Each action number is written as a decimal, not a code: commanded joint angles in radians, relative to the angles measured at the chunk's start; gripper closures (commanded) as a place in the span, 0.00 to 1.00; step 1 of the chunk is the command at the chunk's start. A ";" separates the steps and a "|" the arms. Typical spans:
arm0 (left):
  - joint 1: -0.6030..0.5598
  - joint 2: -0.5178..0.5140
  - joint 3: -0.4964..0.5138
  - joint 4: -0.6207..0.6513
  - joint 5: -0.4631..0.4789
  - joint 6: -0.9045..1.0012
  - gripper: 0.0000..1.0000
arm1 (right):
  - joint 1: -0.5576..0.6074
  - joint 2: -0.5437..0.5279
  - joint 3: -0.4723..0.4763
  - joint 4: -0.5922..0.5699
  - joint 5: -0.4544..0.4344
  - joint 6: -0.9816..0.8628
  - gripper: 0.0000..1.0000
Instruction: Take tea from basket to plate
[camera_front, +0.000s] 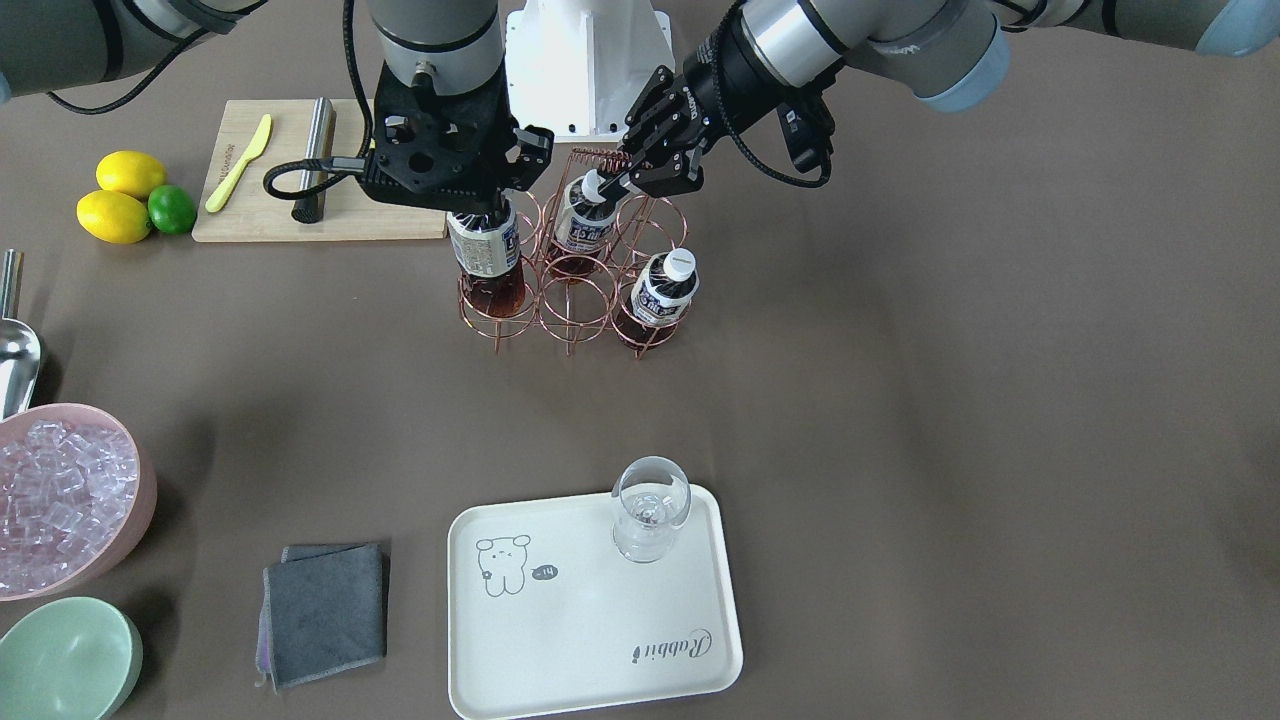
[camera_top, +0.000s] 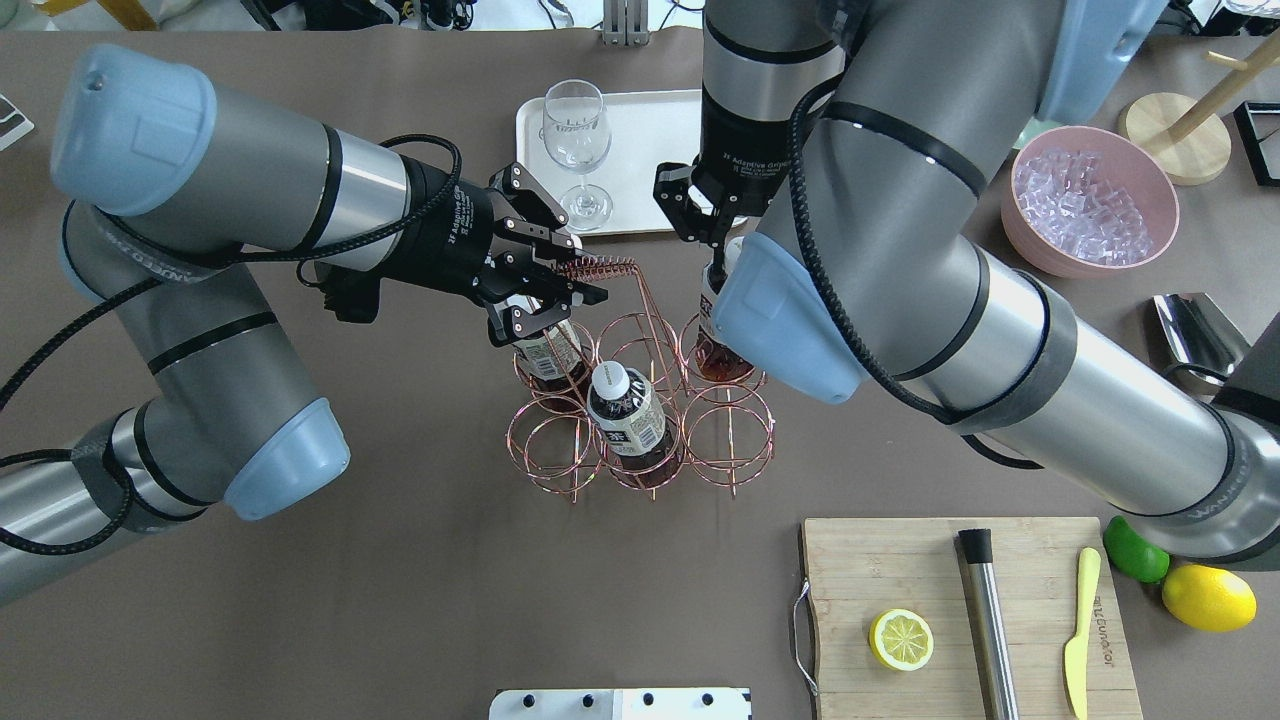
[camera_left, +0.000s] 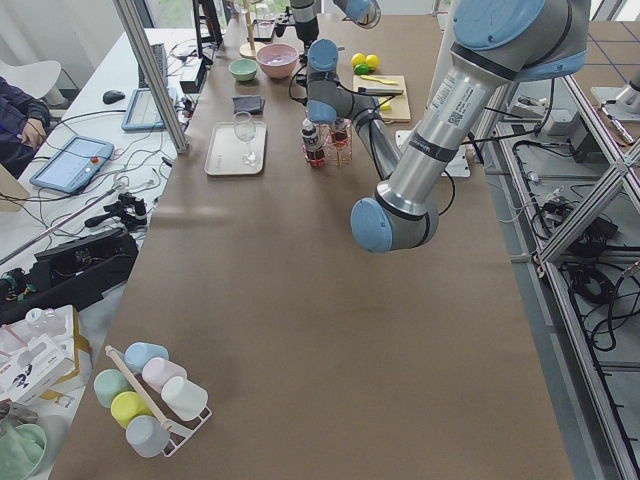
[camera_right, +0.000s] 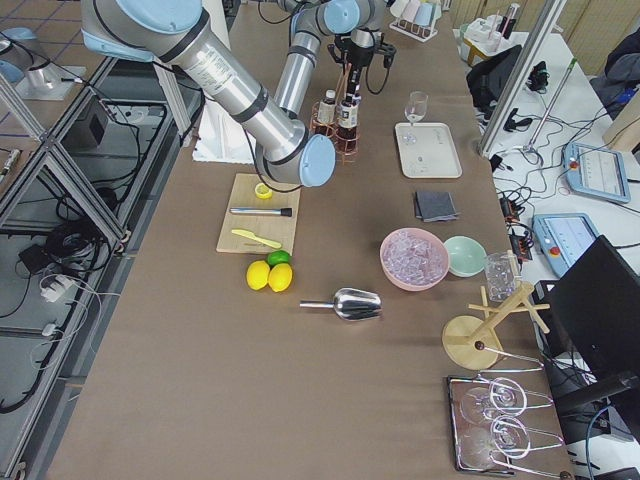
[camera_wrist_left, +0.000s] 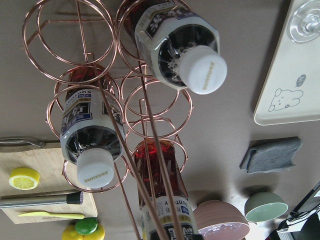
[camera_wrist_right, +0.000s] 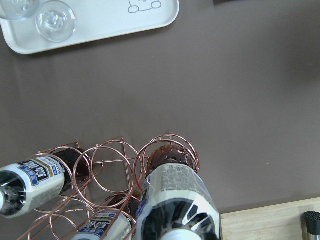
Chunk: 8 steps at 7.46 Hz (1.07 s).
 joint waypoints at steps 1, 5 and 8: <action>0.000 0.001 0.000 0.000 0.000 0.000 1.00 | 0.087 0.055 0.013 -0.034 0.016 -0.012 1.00; -0.026 0.001 -0.008 0.005 -0.015 0.009 1.00 | 0.257 0.187 -0.208 0.008 0.108 -0.223 1.00; -0.081 -0.042 -0.015 0.067 -0.114 0.011 1.00 | 0.277 0.207 -0.486 0.283 0.110 -0.282 1.00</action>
